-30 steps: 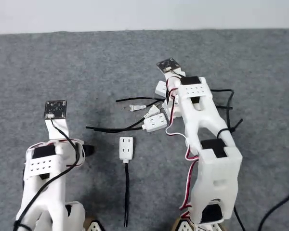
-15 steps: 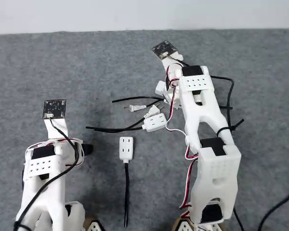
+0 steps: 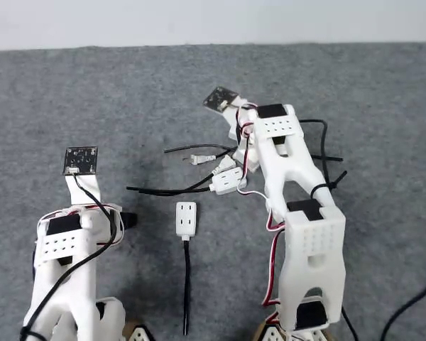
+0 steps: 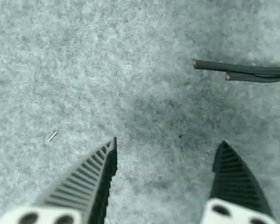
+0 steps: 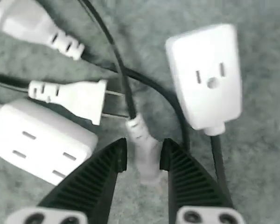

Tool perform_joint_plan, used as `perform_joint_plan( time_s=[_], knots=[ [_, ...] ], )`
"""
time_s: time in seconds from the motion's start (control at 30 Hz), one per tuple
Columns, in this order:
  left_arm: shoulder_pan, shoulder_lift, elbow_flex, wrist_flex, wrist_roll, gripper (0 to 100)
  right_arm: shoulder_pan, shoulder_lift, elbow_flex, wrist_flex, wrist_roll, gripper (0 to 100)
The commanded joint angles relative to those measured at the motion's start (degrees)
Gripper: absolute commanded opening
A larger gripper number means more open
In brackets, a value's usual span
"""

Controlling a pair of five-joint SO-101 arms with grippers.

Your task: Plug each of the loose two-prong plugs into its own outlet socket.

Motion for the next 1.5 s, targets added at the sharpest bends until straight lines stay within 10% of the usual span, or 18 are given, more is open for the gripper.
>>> perform_joint_plan(
  time_s=[0.0,0.63,1.07,1.47],
  knots=[
    [-0.2,-1.6,-0.1,-1.1,-0.4,31,-0.4,0.7,-2.9,0.8,3.3,11.0],
    [0.1,-1.5,-0.1,-1.2,-0.4,31,10.7,-17.5,0.9,29.9,-15.4,0.8],
    [0.1,-1.5,-0.1,-1.2,-0.5,31,13.1,-59.6,56.7,-4.2,-22.9,0.9],
    [-0.1,-1.5,0.0,-1.2,-0.5,31,19.8,-57.1,64.0,-14.5,-28.0,21.0]
  ],
)
